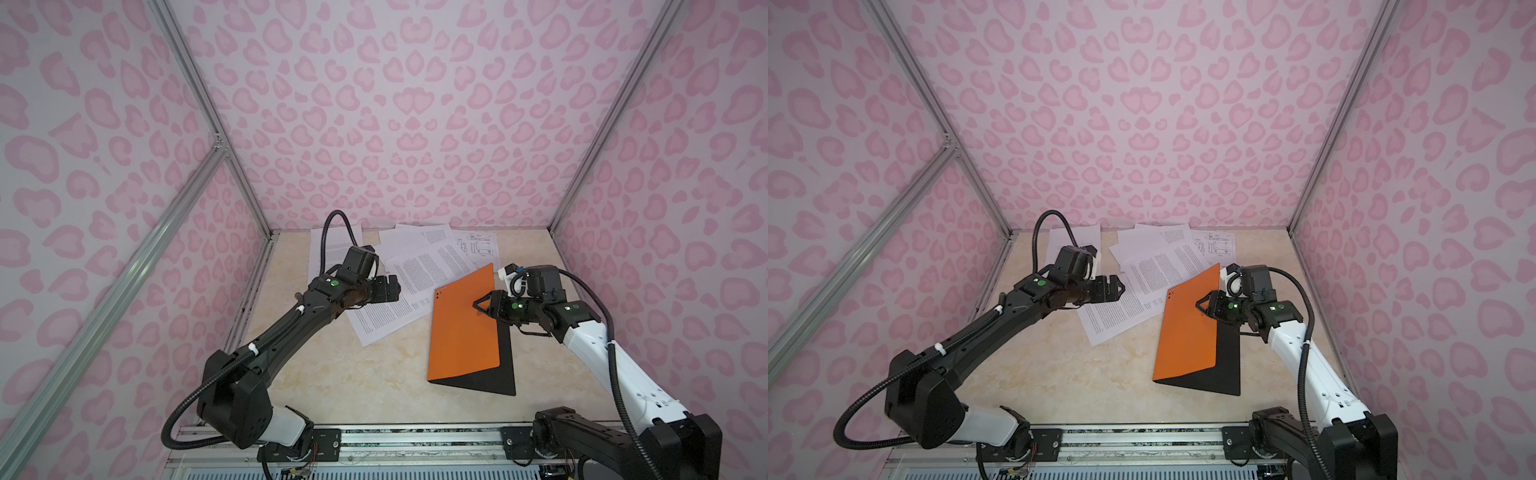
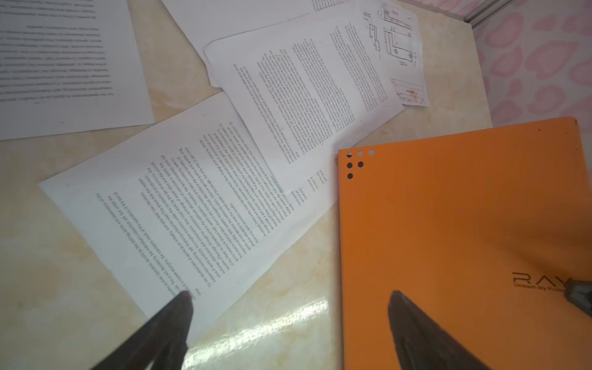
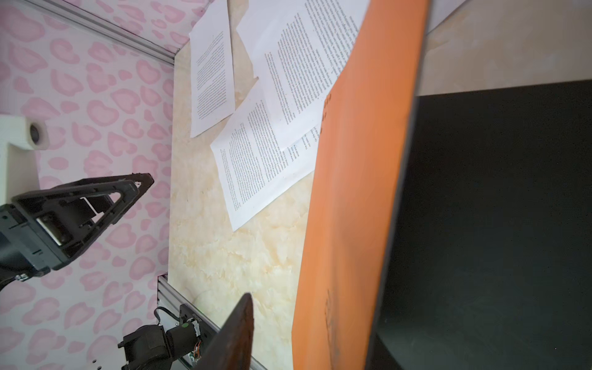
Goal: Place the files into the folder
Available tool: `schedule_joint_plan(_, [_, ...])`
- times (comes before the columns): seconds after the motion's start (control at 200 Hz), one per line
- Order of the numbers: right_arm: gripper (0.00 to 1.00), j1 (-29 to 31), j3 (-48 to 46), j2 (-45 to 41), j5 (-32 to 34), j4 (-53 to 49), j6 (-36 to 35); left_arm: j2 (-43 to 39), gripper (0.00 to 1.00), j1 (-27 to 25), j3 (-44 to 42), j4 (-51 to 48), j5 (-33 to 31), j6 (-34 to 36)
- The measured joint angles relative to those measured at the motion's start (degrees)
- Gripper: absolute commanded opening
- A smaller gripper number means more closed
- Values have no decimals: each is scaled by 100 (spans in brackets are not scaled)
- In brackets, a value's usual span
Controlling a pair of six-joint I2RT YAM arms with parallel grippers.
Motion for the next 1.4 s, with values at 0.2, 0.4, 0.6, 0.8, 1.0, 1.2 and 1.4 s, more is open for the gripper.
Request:
schedule_joint_plan(0.2, [50, 892, 463, 343, -2, 599, 597, -970, 98, 1113, -275, -625, 538, 79])
schedule_joint_plan(0.4, [49, 2326, 1543, 1858, 203, 1563, 933, -1456, 98, 2240, 131, -979, 1320, 170])
schedule_joint_plan(0.6, [53, 2658, 2168, 2970, 289, 1805, 813, -1609, 97, 2957, 326, -1029, 2006, 170])
schedule_joint_plan(0.8, [39, 1779, 907, 2022, 433, 1895, 621, -1644, 98, 2026, -195, -835, 2057, 190])
schedule_joint_plan(1.0, [26, 1528, -522, 1534, 435, 1506, 398, -616, 100, 675, -1255, -197, 2009, -61])
schedule_joint_plan(1.2, [25, 1572, -1178, 1521, 339, 1676, 420, 160, 98, 149, -1895, 529, 2022, -326])
schedule_joint_plan(1.4, [23, 1698, -1248, 1902, 238, 1967, 431, 470, 97, 122, -2402, 881, 1878, -433])
